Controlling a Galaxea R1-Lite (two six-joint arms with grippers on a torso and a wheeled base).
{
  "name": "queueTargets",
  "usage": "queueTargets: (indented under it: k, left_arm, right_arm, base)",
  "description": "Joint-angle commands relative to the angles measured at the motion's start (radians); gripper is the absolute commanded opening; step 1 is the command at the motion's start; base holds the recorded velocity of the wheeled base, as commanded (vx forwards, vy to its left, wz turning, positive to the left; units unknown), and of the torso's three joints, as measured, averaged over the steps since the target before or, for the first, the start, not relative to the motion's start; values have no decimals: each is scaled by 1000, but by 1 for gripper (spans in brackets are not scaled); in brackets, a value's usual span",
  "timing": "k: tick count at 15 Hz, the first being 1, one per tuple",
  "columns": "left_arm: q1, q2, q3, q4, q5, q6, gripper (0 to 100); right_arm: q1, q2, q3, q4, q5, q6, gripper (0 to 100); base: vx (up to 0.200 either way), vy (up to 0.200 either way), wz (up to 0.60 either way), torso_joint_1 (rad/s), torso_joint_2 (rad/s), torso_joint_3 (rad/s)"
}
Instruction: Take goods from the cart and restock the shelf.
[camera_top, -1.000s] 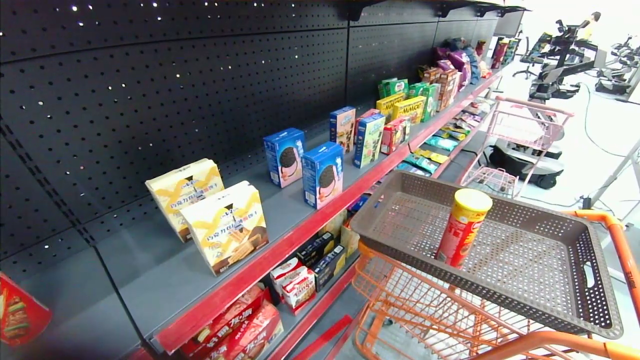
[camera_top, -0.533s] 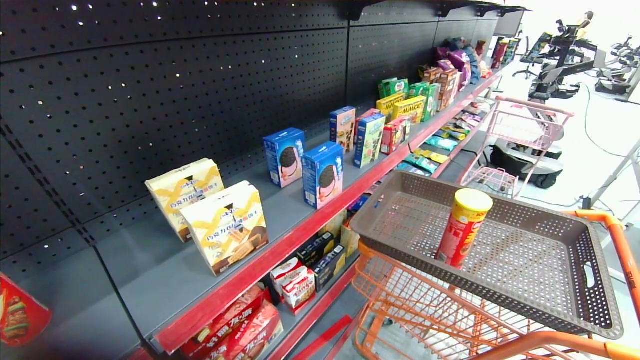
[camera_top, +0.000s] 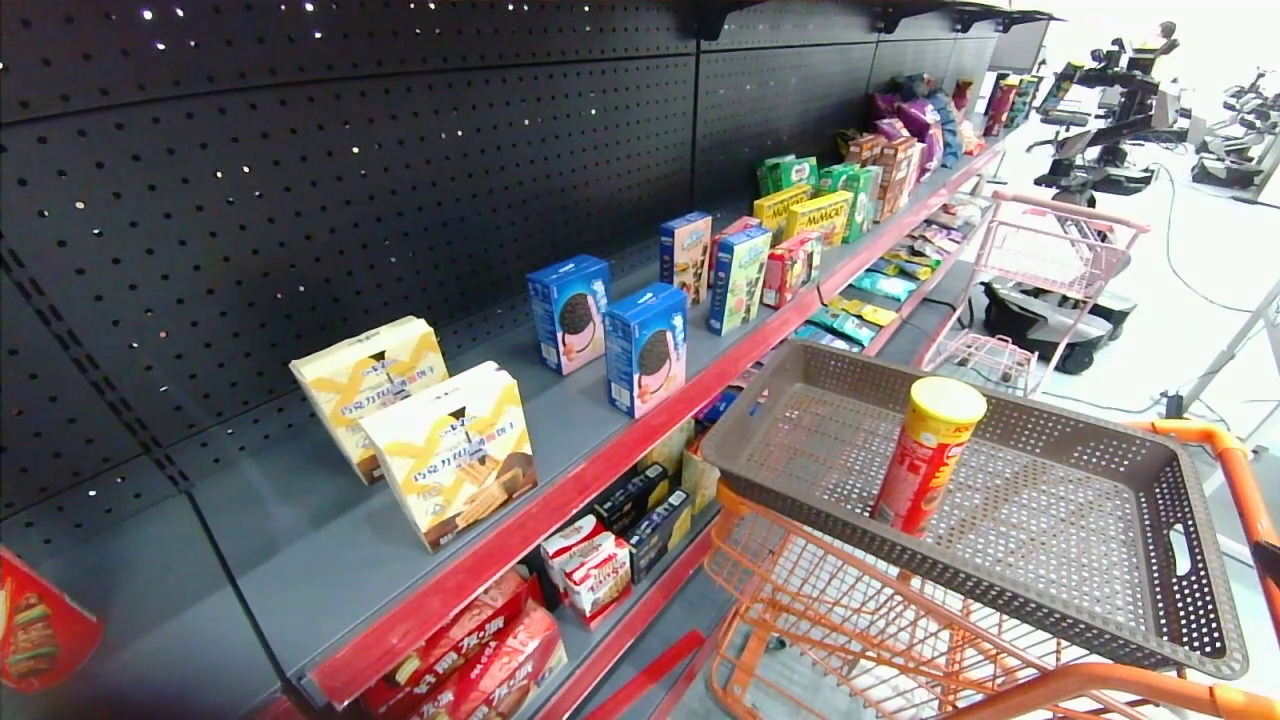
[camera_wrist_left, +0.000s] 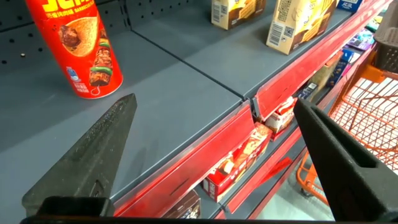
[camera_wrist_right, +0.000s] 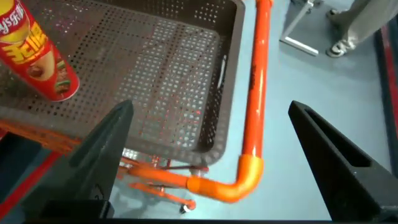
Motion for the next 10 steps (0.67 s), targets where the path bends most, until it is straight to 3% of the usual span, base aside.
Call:
queueTargets:
  k: [1,3,6,10]
  left_arm:
    - [0,1,0,0,0,0,100]
    - [0,1,0,0,0,-2,100]
    - [0,1,0,0,0,0,100]
    - [0,1,0,0,0,-2,100]
  right_arm:
    - [56,195,-20,-79,0,0,100]
    - [81,232,-20,-102,23,7,100]
    - [79,289,-22,-201,212,6,100]
    - [79,408,-51,-243,224,-3,100]
  base:
    - [0,0,0,0,0,0]
    - [0,0,0,0,0,0]
    - [0,0,0,0,0,0]
    - [0,0,0,0,0,0]
